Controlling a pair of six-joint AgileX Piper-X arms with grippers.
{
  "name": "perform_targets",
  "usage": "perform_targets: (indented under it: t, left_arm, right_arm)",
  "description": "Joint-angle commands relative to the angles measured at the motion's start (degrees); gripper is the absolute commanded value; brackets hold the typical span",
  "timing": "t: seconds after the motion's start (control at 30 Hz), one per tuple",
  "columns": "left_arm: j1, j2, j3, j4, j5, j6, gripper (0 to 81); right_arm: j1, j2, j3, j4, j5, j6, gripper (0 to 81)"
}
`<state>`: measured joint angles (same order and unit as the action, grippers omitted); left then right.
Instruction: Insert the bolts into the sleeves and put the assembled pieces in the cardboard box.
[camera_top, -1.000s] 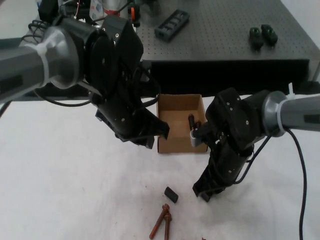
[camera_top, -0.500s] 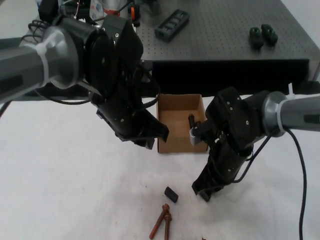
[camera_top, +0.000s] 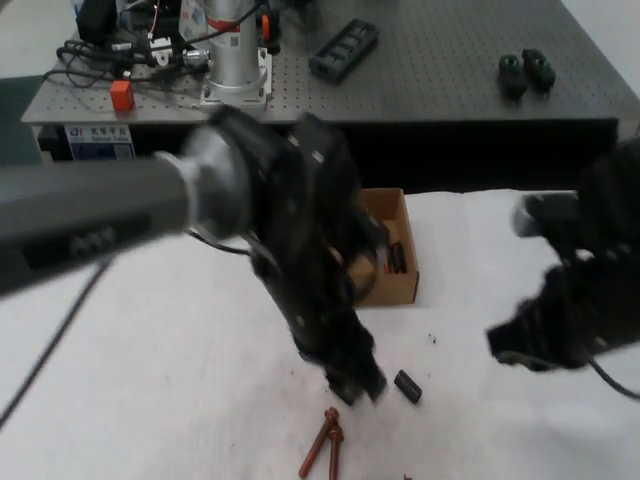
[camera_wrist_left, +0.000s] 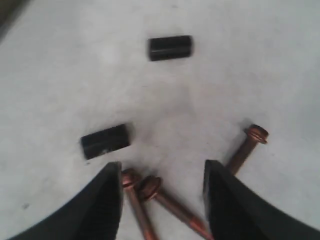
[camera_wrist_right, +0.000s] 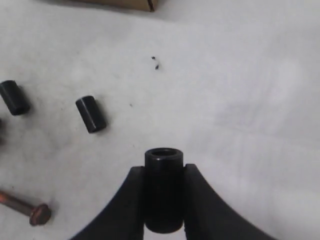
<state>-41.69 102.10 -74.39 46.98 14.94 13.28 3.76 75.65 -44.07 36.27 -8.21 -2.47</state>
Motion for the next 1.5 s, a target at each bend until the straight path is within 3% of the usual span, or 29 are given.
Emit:
perform_targets:
  t: [0.0, 0.23, 0.53, 1.03, 1.2, 1.27, 1.37, 1.47]
  left_arm:
    - [-4.9, 0.9, -0.1, -0.6, 0.8, 10.6, 37.2]
    - [-10.3, 5.3, -0.1, -0.7, -2.2, 19.0, 37.2]
    - [-11.2, 9.8, -0.1, -1.6, -2.7, 20.2, 33.0]
    - [-11.2, 11.5, -0.8, -3.2, -4.5, 19.6, 0.8]
    - [-10.6, 8.5, -3.7, -3.8, -10.3, 12.2, 0.6]
    - [-9.3, 5.2, -3.8, -6.2, -10.7, 5.1, 0.6]
    - [-6.0, -1.2, -2.0, -10.7, -7.6, -6.5, 0.6]
    - [-2.0, -8.5, 4.0, -21.9, 0.8, -19.4, 0.6]
  right_arm:
    - [-2.9, -12.4, 7.3, 4.2, -1.0, 2.5, 2.3]
    - [-3.2, -19.7, 11.6, 6.8, -2.8, 4.2, 2.3]
    - [-3.2, -22.4, 11.8, 7.3, -2.8, 4.2, 2.3]
    - [-3.2, -23.0, 11.8, 10.1, -4.1, 4.6, 2.3]
    - [-3.2, -27.2, 12.3, 9.9, -9.1, 5.3, 2.3]
    - [-3.2, -30.3, 13.4, 9.2, -11.4, 5.6, 2.3]
    - [-2.9, -35.0, 16.3, 7.5, -16.1, 8.9, 2.3]
    - [-1.5, -38.5, 20.8, -0.6, -25.1, 15.6, 2.3]
